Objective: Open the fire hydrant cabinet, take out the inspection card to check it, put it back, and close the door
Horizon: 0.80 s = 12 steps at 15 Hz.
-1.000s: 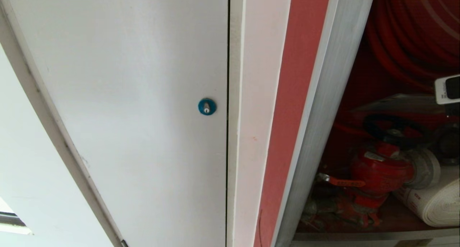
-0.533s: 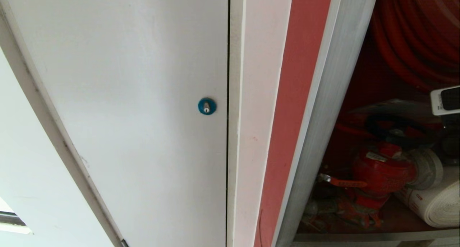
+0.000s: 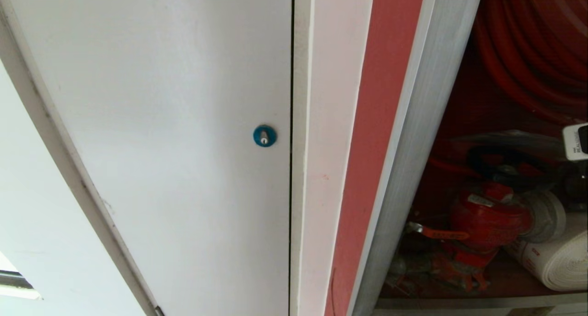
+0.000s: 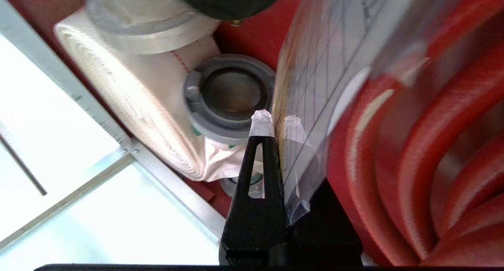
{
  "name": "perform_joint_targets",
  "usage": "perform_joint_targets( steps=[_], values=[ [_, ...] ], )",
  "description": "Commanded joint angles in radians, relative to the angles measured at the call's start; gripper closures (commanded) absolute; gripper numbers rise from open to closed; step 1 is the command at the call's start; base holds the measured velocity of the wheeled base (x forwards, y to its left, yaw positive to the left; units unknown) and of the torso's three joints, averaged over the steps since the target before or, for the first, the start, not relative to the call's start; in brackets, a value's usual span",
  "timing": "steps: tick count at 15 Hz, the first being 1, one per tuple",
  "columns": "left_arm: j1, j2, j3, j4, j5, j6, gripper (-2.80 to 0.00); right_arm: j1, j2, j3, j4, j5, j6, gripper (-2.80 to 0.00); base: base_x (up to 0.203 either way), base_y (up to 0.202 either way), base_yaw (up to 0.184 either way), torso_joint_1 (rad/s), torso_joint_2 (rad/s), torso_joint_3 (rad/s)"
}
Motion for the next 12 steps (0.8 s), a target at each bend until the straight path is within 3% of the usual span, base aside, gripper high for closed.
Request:
perform_joint_targets(
  steps=[1, 12],
  values=[
    [0.000, 0.000, 0.003, 0.000, 0.000, 0.000, 0.00, -0.001, -0.022, 0.016, 0.004, -0.002, -0.009, 0.00, 0.000, 0.000, 0.000, 0.000, 0.00, 0.000],
    [0.000, 0.000, 0.003, 0.000, 0.000, 0.000, 0.00, 0.001, -0.134, 0.163, -0.035, -0.002, -0.021, 0.00, 0.000, 0.000, 0.000, 0.000, 0.00, 0.000]
  ],
)
